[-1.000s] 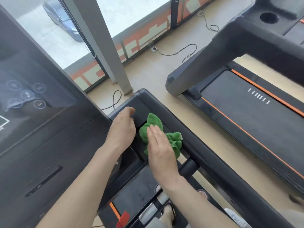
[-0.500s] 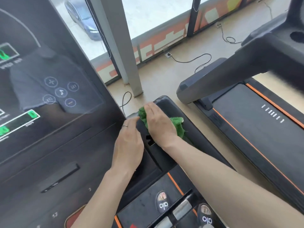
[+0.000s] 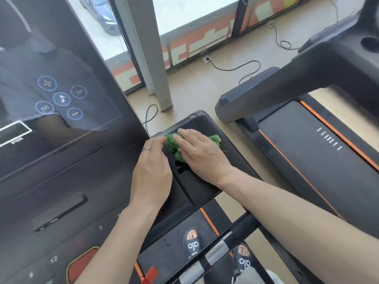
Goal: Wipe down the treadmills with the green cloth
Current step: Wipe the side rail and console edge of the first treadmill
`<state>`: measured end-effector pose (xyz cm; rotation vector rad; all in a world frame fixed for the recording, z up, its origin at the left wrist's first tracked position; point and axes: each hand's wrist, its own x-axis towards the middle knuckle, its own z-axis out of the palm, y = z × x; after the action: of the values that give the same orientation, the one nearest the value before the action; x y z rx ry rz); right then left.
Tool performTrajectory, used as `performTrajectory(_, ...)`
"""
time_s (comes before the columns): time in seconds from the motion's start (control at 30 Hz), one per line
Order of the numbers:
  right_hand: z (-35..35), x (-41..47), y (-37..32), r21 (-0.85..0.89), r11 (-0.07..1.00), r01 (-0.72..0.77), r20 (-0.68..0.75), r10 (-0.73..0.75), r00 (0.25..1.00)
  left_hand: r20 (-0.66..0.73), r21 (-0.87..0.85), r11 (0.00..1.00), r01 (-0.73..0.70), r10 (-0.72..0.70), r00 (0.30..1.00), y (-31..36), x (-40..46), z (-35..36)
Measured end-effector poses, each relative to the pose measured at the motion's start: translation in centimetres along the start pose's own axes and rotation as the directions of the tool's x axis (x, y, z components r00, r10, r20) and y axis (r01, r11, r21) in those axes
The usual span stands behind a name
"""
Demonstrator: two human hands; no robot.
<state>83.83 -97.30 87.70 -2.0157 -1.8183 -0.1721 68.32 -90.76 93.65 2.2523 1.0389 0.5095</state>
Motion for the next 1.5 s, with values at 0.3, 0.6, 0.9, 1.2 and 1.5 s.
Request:
performTrajectory(0.3,-5.6,-5.9,7.5,-0.225,0.974,0.032,0.08,-0.014,0.997,0.039,0.063,0.979,-0.195,0.193,0.98,4.3,-8.3,5.9)
performTrajectory(0.6,-8.6,-19.5,7.3,0.219,0.473,-0.853,0.482,0.708,0.516,0.279,0.352,0.919,-0.18,0.08,0.957,5.0,-15.6,13.0)
performTrajectory(0.9,-6.4,-18.7,8.8,0.424,0.296,-0.856,0.584,0.633,0.508,0.254,0.392,0.916,-0.087,-0.017,0.967,5.5,-15.6,13.8)
performTrajectory(1.2,-12.6,-28.7,6.4,0.393,0.161,-0.905,0.677,0.616,0.404,0.242,0.438,0.897,-0.064,-0.049,0.969,5.9,-15.7,14.3)
performTrajectory(1.5,-8.6,-19.2,8.2,0.506,0.398,-0.765,0.53,0.556,0.64,0.221,0.42,0.905,-0.074,-0.023,0.975,5.4,-15.8,14.3)
